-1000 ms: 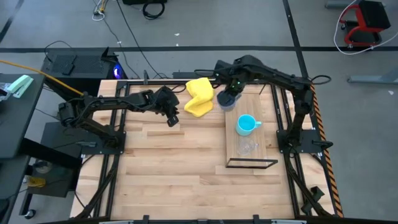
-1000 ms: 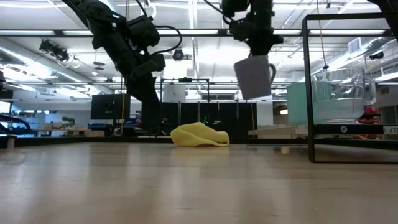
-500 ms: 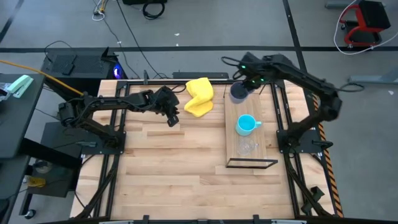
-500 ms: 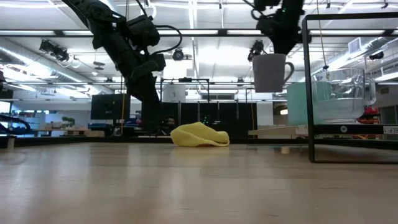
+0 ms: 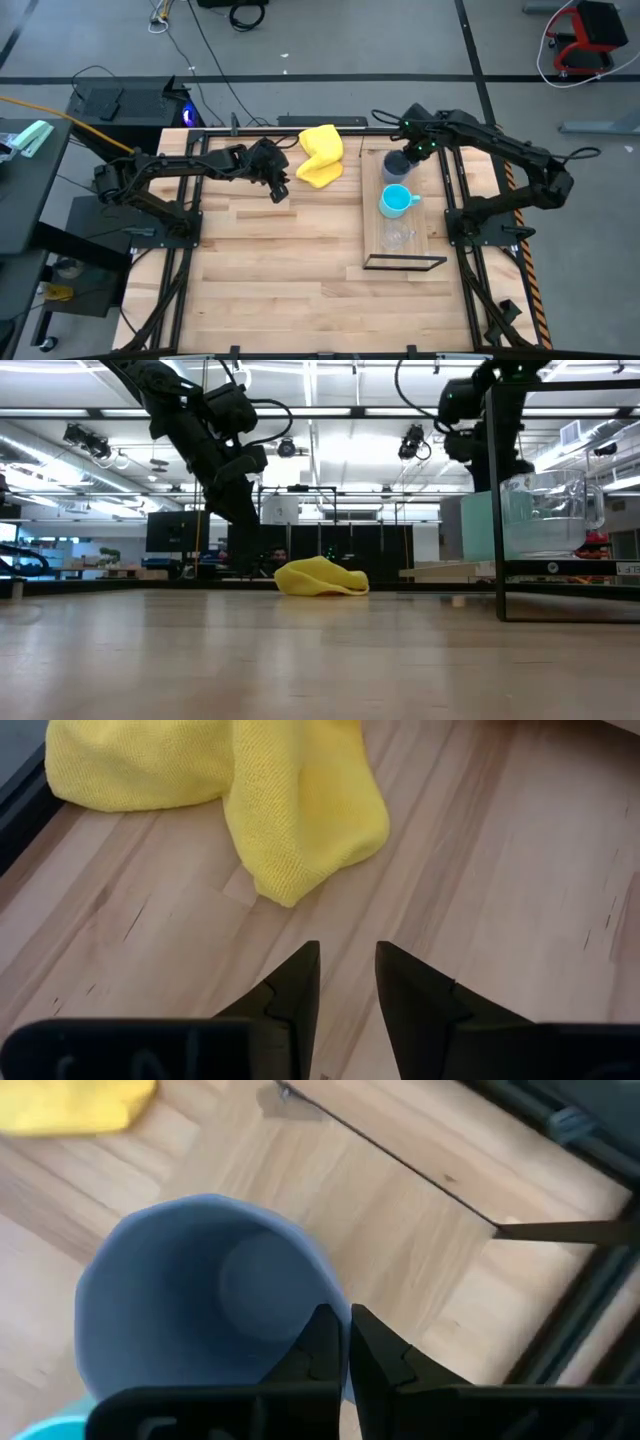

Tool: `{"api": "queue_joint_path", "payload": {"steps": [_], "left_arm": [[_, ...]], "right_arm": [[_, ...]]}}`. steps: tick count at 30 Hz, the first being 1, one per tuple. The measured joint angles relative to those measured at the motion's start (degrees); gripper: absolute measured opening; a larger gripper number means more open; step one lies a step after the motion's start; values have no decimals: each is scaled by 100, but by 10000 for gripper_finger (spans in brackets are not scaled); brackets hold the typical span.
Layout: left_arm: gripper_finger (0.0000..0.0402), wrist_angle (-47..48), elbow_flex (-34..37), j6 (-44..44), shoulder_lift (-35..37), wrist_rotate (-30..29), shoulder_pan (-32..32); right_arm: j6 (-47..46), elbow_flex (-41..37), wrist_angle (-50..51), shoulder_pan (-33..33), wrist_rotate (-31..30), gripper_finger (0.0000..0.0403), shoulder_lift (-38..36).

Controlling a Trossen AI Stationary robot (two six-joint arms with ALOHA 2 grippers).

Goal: Stack small to large cups/mugs on shelf
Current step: Put the gray mug on the shelf

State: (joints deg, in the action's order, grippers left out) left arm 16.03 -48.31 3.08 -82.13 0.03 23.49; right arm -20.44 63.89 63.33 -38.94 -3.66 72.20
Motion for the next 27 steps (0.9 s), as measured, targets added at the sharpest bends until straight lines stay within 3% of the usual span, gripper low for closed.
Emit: {"api": "queue_joint_path", "payload": {"steps": [5, 27], "left_arm": [[107, 0, 0, 71, 0, 1, 0], [107, 4, 0, 204, 0, 1, 0]], "right_arm": [[236, -298, -564, -282, 290, 8, 7], [182, -485, -539, -547, 300, 8, 15]]}}
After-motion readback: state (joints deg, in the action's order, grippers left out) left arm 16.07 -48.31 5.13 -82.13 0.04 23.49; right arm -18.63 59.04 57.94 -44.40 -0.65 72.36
